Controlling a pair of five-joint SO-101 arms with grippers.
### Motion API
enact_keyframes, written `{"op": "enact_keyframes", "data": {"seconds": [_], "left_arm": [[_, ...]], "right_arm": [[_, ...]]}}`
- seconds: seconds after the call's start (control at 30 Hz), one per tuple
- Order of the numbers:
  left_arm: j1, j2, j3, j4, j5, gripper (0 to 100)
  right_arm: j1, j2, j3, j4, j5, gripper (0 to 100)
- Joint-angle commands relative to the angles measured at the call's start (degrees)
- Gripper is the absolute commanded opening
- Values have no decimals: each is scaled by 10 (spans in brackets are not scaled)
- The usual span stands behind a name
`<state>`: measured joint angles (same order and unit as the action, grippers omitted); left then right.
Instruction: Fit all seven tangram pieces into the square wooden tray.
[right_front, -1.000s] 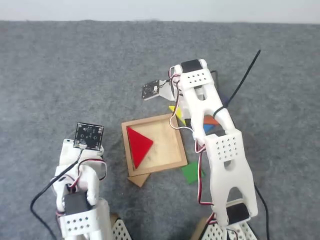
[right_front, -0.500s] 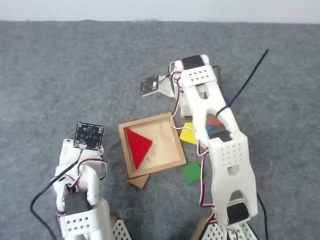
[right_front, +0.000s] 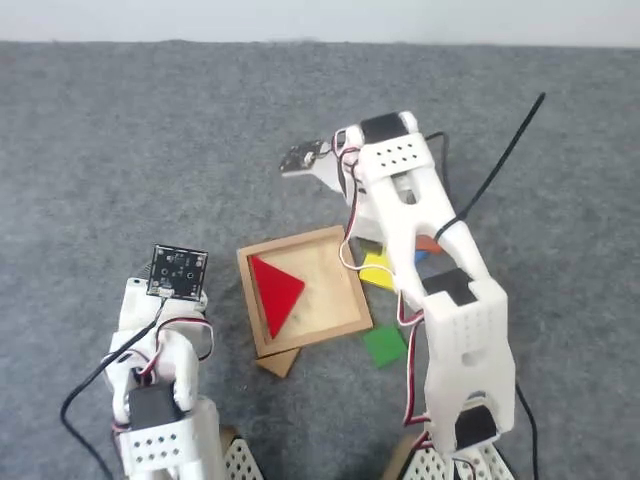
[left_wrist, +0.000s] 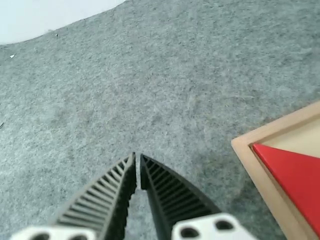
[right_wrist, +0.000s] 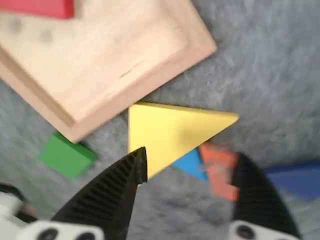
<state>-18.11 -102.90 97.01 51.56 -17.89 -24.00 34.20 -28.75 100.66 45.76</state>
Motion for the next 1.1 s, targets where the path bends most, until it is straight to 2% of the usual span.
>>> {"op": "enact_keyframes", "data": {"seconds": [0.0,0.1,0.23,0.33,0.47,0.67,0.83,1.07], "left_arm": [[-1,-8,-7,3,-6,15],[-3,-8,-7,3,-6,15],[-4,-8,-7,4,-6,15],[-4,-8,-7,4,-6,15],[-4,-8,-7,4,-6,15],[-4,-8,-7,4,-6,15],[-4,-8,-7,3,-6,15],[-4,-8,-7,4,-6,15]], "right_arm": [[-27,-56,17,21,-131,370],[-47,-44,34,-7,-191,359],[-45,-8,61,-59,-187,328],[-13,24,69,-102,-108,309],[44,41,68,-124,-72,299],[87,36,55,-111,-4,299],[65,-1,42,-98,1,302],[7,-69,45,-9,-33,303]]}}
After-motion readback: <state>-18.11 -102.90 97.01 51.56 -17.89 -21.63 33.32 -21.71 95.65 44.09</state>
